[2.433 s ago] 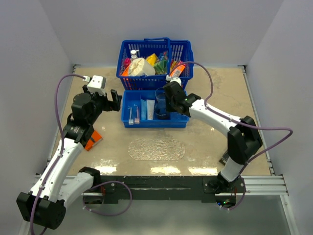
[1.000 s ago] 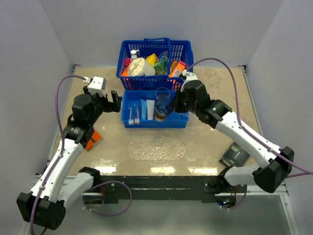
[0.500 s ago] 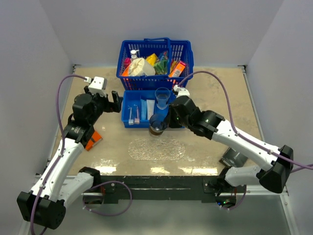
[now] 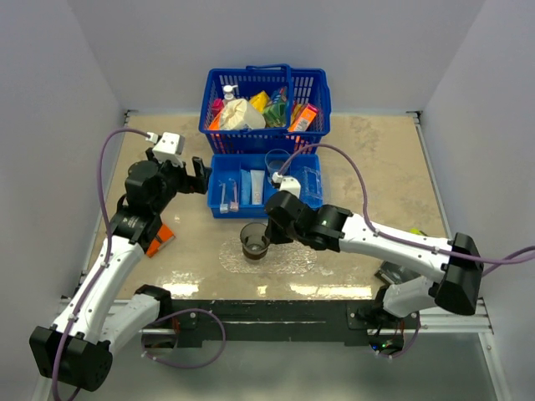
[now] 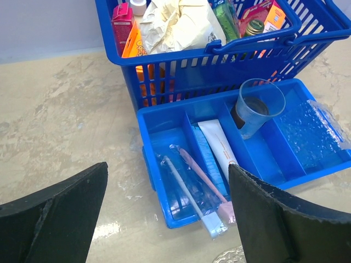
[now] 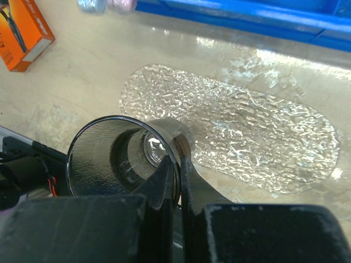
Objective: Prepare toiletry sets of a toothbrush and toothpaste on the tray
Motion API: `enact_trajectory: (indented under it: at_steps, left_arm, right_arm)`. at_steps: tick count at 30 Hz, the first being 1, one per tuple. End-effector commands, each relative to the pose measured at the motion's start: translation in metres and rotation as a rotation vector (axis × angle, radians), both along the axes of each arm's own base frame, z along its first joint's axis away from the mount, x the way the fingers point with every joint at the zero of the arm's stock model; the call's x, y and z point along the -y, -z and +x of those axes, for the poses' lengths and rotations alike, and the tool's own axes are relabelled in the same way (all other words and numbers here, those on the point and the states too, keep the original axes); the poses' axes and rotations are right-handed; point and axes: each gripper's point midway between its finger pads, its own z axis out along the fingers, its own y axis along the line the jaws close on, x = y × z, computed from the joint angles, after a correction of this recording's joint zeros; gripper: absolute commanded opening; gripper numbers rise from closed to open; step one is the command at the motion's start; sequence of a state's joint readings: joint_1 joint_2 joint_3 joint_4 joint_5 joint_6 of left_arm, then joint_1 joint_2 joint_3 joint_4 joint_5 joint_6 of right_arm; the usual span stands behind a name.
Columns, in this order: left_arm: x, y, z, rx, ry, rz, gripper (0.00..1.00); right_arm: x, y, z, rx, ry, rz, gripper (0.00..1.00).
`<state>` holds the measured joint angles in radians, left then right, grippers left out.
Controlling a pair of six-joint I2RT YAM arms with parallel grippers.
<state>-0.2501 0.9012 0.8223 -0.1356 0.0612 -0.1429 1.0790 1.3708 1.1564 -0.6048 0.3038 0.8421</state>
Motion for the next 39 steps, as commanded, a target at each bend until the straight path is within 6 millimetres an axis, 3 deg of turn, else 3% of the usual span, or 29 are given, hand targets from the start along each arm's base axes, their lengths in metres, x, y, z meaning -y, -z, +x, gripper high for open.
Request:
enact_trajectory:
  at_steps: [1, 8, 15, 39]
  left_arm:
    - [0.007, -0.014, 0.001, 0.047, 0.023, -0.033, 0.95]
    - [0.008, -0.016, 0.0, 0.054, 0.026, -0.031, 0.95]
    - [0.008, -0.015, 0.0, 0.053, 0.027, -0.029, 0.95]
    - [0.008, -0.012, 0.001, 0.045, 0.022, -0.025, 0.95]
  right_arm:
    - [-0.028, -0.025, 0.007, 0.053, 0.076, 0.129, 0.0]
    - [-0.046, -0.005, -0.002, 0.062, 0.103, 0.138, 0.0]
    - [-0.06, 0.001, -0.005, 0.082, 0.121, 0.16, 0.0]
    - [-0.073, 0.017, -0.005, 0.123, 0.176, 0.107, 0.0]
